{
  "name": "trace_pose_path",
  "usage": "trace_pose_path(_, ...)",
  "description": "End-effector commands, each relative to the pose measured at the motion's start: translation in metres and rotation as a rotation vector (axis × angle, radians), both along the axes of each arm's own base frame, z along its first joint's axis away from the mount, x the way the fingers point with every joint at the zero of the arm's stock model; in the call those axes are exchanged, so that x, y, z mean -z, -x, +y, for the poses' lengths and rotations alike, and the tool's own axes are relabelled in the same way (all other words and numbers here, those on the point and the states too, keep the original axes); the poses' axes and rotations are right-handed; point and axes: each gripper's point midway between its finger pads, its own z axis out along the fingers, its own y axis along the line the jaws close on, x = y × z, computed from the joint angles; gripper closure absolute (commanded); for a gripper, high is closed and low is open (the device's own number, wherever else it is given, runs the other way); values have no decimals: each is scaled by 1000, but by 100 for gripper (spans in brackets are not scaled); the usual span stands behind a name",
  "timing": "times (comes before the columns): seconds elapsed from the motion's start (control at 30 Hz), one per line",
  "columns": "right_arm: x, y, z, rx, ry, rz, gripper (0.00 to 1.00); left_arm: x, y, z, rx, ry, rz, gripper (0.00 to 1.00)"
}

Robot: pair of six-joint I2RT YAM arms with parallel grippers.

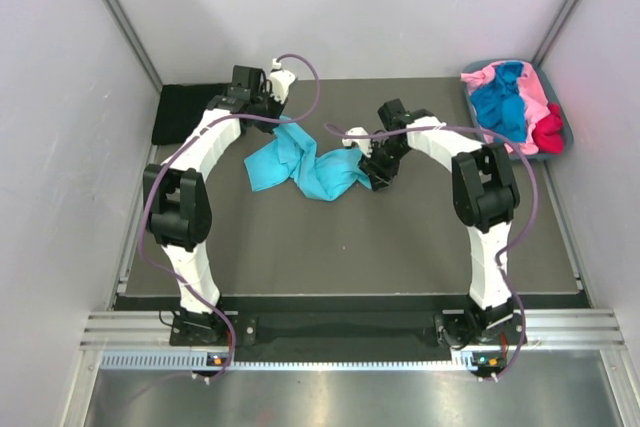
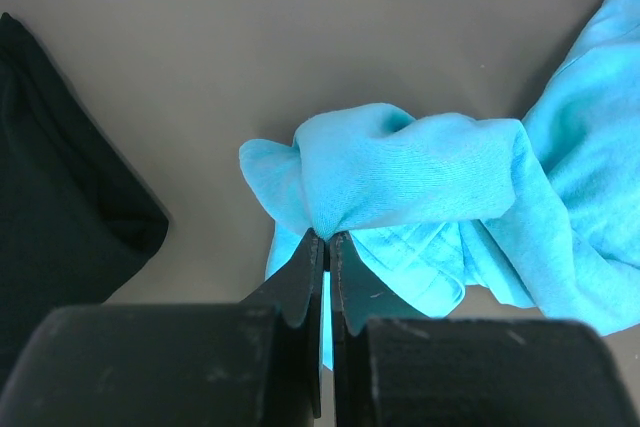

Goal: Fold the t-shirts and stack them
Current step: Flatten the tshirt out

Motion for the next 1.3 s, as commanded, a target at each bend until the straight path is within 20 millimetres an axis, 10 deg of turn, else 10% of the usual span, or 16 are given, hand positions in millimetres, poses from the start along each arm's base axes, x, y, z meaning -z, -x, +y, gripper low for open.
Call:
trace_pose_path(0.0,-7,-14,6,3,-15,-31,51,-27,-7,-2,-1,23,-68,100)
trace_pose_path(0.37,-10,-9,-2,22,22,-24,98,-24,-7,-1,-2,20,-68,100)
trace_pose_path(0.63,-149,-27,-7,76,-78,-359,100,-46,-15,-3,5,31,-125,100)
trace_pose_path(0.9,-234,-20,-23,141,-117,-533,100,-89,-18,-2,2,43,-205,100)
trace_pose_path(1.13,-354,-56,-95,489,-315,-741,100,-147,-8,12,-62,37,-326,100)
trace_pose_path(1.27,-410,-38,-120,553,-374,-856,100,-186,21,21,-36,15,-434,100)
